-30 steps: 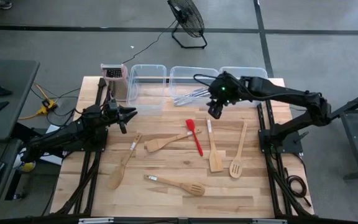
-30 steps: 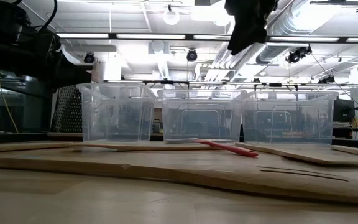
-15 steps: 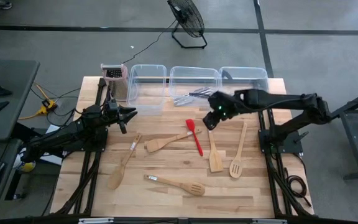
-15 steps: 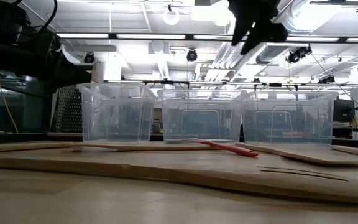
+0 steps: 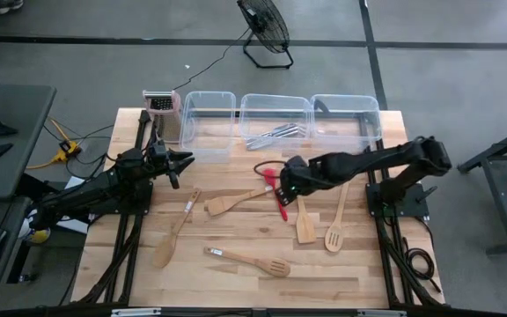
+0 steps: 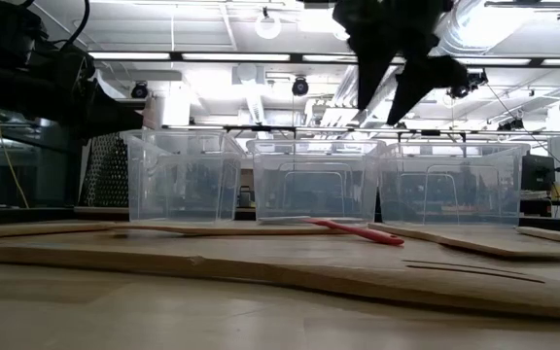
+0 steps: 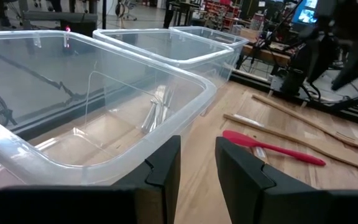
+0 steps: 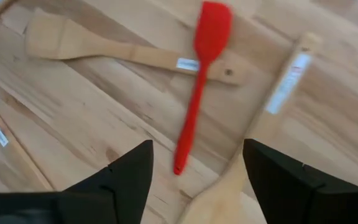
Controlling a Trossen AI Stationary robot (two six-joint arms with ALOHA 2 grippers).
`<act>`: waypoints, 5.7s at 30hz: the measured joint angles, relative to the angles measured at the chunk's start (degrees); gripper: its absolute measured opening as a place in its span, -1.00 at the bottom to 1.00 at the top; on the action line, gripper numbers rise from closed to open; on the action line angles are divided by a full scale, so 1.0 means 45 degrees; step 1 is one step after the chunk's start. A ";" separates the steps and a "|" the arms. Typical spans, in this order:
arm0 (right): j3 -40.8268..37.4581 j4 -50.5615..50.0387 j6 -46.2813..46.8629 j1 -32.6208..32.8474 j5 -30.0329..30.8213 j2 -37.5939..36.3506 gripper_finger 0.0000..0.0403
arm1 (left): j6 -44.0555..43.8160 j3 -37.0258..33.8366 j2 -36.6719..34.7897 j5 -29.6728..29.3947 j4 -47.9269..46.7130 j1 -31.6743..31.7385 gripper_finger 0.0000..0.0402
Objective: Pick & Place Kitchen Items
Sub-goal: Put the red spatula into the right transparent container
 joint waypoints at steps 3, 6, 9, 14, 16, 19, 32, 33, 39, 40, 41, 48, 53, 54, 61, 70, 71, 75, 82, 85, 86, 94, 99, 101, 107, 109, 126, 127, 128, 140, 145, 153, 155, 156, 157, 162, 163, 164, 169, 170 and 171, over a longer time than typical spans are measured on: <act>0.0000 0.0697 0.0044 0.0168 -0.0005 0.0720 0.23 | 0.0000 0.0000 -0.0002 -0.0002 0.0002 -0.0002 -0.50; 0.0000 0.1136 0.0304 0.0253 -0.0167 0.1389 0.22 | 0.0000 0.0000 0.0002 -0.0002 0.0002 0.0002 -0.50; 0.0000 0.1488 0.0503 0.0301 -0.0576 0.1987 0.22 | 0.0000 0.0000 0.0003 -0.0002 0.0002 0.0001 -0.50; 0.0000 0.1992 0.0726 0.0380 -0.0703 0.2673 0.22 | 0.0000 0.0000 -0.0002 0.0003 0.0002 0.0000 -0.50; 0.0000 0.2079 0.0821 0.0380 -0.0695 0.2867 0.22 | 0.0000 0.0000 -0.0002 0.0003 0.0002 -0.0002 -0.50; 0.0000 0.2057 0.1025 0.0375 -0.0682 0.3087 0.22 | 0.0000 0.0000 -0.0002 0.0005 0.0005 -0.0002 -0.50; -0.0008 0.2063 0.0694 0.0111 0.0369 0.3446 0.22 | -0.0002 0.0000 0.0002 0.0052 0.0003 -0.0002 -0.50; 0.0015 0.2101 0.0690 0.0122 0.0369 0.3574 0.22 | 0.0000 0.0000 -0.0002 0.0047 0.0002 0.0003 -0.50; 0.0034 0.2262 0.0581 0.0119 0.0290 0.3996 0.22 | -0.0003 0.0000 0.0003 0.0047 0.0002 -0.0002 -0.50; 0.0034 0.2302 0.0537 0.0105 0.0284 0.4099 0.22 | 0.0000 0.0000 0.0003 0.0042 0.0002 -0.0002 -0.50; 0.0034 0.2384 0.0458 0.0097 0.0292 0.4176 0.22 | -0.0003 0.0000 0.0003 0.0042 0.0006 0.0000 -0.50; 0.0034 0.2446 0.0340 0.0088 0.0359 0.4425 0.22 | 0.0000 0.0000 -0.0001 0.0038 0.0002 0.0003 -0.50; 0.0034 0.2646 0.0257 0.0082 0.0357 0.4695 0.22 | 0.0000 0.0000 0.0003 0.0037 0.0002 0.0003 -0.50; 0.0039 0.2739 0.0253 0.0035 0.0427 0.4718 0.22 | 0.0000 0.0000 0.0003 0.0037 0.0002 0.0003 -0.50; 0.0034 0.2766 -0.0094 -0.0191 0.0395 0.5018 0.20 | -0.0003 -0.0003 0.0003 0.0032 0.0002 -0.0002 -0.50; 0.0044 0.3284 -0.0067 -0.0335 0.0138 0.5377 -0.05 | 0.0000 0.0000 0.0000 -0.0002 0.0006 0.0003 -0.50; 0.0044 0.3295 -0.0054 -0.0339 0.0131 0.5383 -0.09 | 0.0000 0.0000 -0.0002 -0.0002 0.0000 0.0000 -0.50; 0.0049 0.3364 -0.0058 -0.0407 0.0100 0.5388 -0.24 | 0.0000 0.0000 0.0003 0.0003 0.0002 -0.0002 -0.50; 0.0058 0.3403 -0.0011 -0.0417 0.0053 0.5408 -0.53 | 0.0000 0.0000 0.0003 0.0004 0.0004 0.0003 -0.50; 0.0058 0.3414 0.0040 -0.0417 0.0049 0.5408 -0.65 | -0.0001 0.0000 0.0003 0.0008 0.0002 0.0003 -0.50; 0.0062 0.3416 0.0056 -0.0417 0.0047 0.5408 -0.69 | -0.0004 0.0000 0.0003 0.0008 0.0002 0.0002 -0.50; 0.0063 0.3414 0.0076 -0.0417 -0.0081 0.5408 -0.88 | -0.0002 0.0000 0.0003 0.0052 0.0002 0.0001 -0.50; 0.0063 0.3409 0.0336 -0.0427 -0.0228 0.5408 -0.88 | 0.0000 0.0000 0.0003 0.0052 0.0002 0.0001 -0.50; 0.0063 0.3401 0.0359 -0.0427 -0.0273 0.5382 -0.89 | 0.0000 -0.0003 0.0001 0.0047 0.0002 0.0002 -0.50; 0.0058 0.3428 0.0359 -0.0436 -0.0584 0.5192 -0.96 | 0.0000 -0.0001 0.0003 0.0047 0.0002 0.0003 -0.50; 0.0039 0.3424 0.0364 -0.0427 -0.0632 0.5058 -0.97 | -0.0002 0.0000 0.0003 0.0044 0.0002 0.0003 -0.50; 0.0019 0.3610 0.0262 -0.0393 -0.1471 0.4898 -0.98 | -0.0004 0.0000 0.0003 0.0037 0.0002 -0.0002 -0.50; 0.0019 0.3684 0.0262 -0.0393 -0.1493 0.4898 -0.98 | -0.0002 0.0000 0.0002 0.0037 0.0002 -0.0001 -0.50; 0.0019 0.3709 0.0262 -0.0393 -0.1492 0.4893 -0.98 | 0.0000 -0.0003 0.0002 0.0037 0.0002 -0.0001 -0.50; 0.0029 0.3985 0.0257 -0.0393 -0.1853 0.4532 -0.98 | 0.0000 -0.0001 0.0003 0.0032 0.0002 0.0003 -0.50; 0.0034 0.4002 0.0199 -0.0398 -0.1642 0.3771 -0.98 | 0.0000 -0.0004 0.0001 0.0032 0.0002 -0.0001 -0.50; 0.0034 0.4880 -0.0572 -0.0398 -0.1642 0.2213 -0.98 | 0.0000 -0.0002 0.0001 -0.0011 0.0002 0.0000 -0.50; 0.0034 0.5428 -0.0943 -0.0398 -0.1632 0.1863 -0.98 | 0.0000 0.0000 0.0003 -0.0011 0.0002 -0.0002 -0.50; 0.0039 0.5693 -0.1190 -0.0398 -0.1632 0.1742 -0.98 | 0.0000 -0.0004 -0.0001 -0.0011 0.0002 0.0002 -0.50; 0.0039 0.5865 -0.1509 -0.0400 -0.1639 0.1634 -0.98 | 0.0000 0.0000 0.0003 -0.0006 0.0002 0.0003 -0.50; 0.0011 0.6159 -0.2444 -0.0530 -0.1738 0.1306 -0.98 | 0.0000 0.0000 0.0002 -0.0002 0.0002 -0.0001 -0.50; -0.0092 0.6299 -0.2612 -0.0568 -0.1782 0.1221 -0.98 | 0.0000 -0.0002 -0.0002 -0.0002 0.0004 0.0003 -0.50; -0.0248 0.6552 -0.2680 -0.0590 -0.1796 0.1130 -0.98 | 0.0000 0.0000 0.0002 0.0001 0.0002 0.0001 -0.50; -0.1609 0.8187 -0.2285 -0.0670 -0.1972 0.0880 -0.98 | 0.0000 0.0000 0.0003 0.0008 0.0002 -0.0002 -0.50; -0.1892 0.8512 -0.2196 -0.0665 -0.1997 0.0835 -0.98 | 0.0000 0.0000 0.0002 0.0008 0.0002 -0.0002 -0.50; -0.2125 0.9017 -0.2199 -0.0656 -0.2035 0.0808 -0.98 | 0.0000 -0.0001 -0.0002 0.0011 0.0006 0.0001 -0.50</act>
